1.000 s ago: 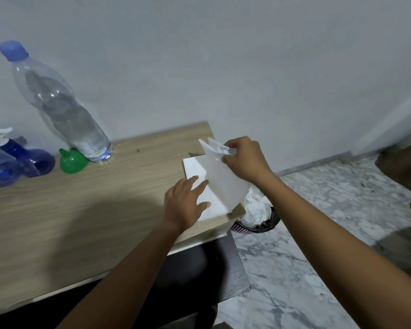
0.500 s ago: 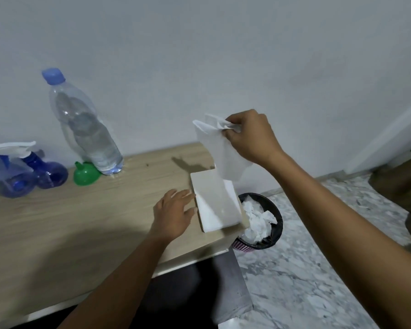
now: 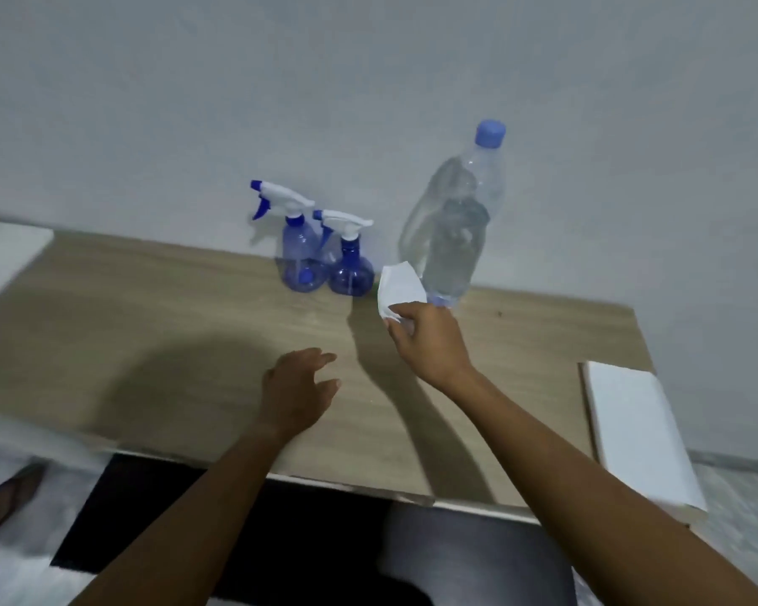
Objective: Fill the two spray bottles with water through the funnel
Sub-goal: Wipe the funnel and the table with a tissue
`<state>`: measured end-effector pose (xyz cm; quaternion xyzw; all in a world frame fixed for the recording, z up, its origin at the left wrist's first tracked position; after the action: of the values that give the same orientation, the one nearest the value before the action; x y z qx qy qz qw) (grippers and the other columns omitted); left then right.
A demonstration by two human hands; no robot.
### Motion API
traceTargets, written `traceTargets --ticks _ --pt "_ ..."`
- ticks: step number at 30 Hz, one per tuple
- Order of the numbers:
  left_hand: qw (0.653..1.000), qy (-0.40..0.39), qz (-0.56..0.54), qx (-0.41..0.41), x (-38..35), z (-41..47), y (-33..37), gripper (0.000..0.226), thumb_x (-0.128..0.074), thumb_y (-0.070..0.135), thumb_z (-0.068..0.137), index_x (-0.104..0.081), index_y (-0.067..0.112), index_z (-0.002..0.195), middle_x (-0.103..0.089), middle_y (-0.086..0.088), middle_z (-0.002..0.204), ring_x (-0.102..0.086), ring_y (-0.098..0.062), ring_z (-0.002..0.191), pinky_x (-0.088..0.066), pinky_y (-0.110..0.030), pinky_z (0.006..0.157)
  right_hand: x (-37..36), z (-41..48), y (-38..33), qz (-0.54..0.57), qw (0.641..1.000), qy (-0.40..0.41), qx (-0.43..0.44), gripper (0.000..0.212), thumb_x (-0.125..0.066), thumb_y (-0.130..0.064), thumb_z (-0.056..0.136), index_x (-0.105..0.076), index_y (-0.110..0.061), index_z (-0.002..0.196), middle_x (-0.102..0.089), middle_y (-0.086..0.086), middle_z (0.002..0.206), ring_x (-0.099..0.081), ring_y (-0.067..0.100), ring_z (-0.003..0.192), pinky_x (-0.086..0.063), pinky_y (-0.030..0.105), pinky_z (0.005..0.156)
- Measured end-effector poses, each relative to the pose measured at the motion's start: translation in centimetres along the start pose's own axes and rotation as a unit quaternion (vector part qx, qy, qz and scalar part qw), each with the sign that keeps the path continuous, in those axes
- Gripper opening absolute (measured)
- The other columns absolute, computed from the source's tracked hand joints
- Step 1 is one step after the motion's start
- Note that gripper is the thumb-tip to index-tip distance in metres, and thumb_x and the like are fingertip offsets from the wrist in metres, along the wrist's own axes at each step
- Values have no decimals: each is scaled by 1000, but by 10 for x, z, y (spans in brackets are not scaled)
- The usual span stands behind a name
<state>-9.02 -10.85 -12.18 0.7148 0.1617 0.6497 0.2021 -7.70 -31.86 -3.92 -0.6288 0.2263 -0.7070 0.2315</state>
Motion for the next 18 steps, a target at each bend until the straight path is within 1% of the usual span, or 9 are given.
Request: traceTargets --ticks 4,7,9,11,13,15,18 --pt "999 -26 24 32 37 19 -76 53 -71 40 86 -56 35 137 -48 7 151 -38 -17 142 -29 -40 116 -79 28 -57 -5 999 -25 34 29 -64 -18 94 -75 -17 121 -74 7 122 -67 37 108 -52 39 87" --pt "996 -51 69 31 53 36 -119 61 -67 47 86 -48 38 144 -38 10 158 -32 -17 145 -27 -41 115 -131 51 -91 -31 996 -51 69 31 -61 -17 94 -74 -20 123 -73 5 124 -67 36 108 -54 41 84" --pt "993 -84 76 19 53 43 -140 70 -66 51 84 -42 38 148 -29 9 162 -25 -20 149 -25 -44 116 -160 65 -106 -44 993 -67 83 31 -58 -19 97 -72 -21 126 -71 4 128 -65 33 111 -52 40 84" --pt "990 -113 78 14 50 46 -155 76 -64 56 82 -36 39 151 -20 12 165 -15 -21 153 -20 -43 120 -184 76 -111 -53 992 -83 76 32 -55 -26 101 -69 -19 128 -69 3 132 -64 30 115 -49 37 88" --pt "991 -110 71 1 47 50 -163 78 -64 60 81 -35 40 151 -19 12 165 -12 -20 154 -19 -40 123 -205 83 -110 -77 989 -105 75 34 -52 -30 103 -69 -18 129 -67 3 135 -62 28 119 -49 38 95" --pt "992 -104 64 -9 46 53 -165 79 -67 62 79 -38 40 149 -22 12 164 -14 -20 154 -22 -39 123 -221 86 -105 -112 983 -117 88 33 -53 -28 101 -71 -17 126 -65 5 136 -60 28 123 -49 44 99" --pt "991 -106 75 -15 47 58 -164 80 -67 65 78 -40 40 148 -23 11 164 -15 -21 154 -25 -41 121 -231 88 -97 -134 982 -93 90 32 -57 -26 96 -69 -17 125 -62 7 139 -58 31 123 -49 49 97"
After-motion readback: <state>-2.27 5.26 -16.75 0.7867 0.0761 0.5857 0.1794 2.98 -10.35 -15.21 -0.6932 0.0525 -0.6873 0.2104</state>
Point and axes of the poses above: each hand's wrist, its own z-axis towards the middle knuckle, its own x-axis out of the back of the hand, y = z × x, the point moved 6 cm from there along z, towards the middle knuckle
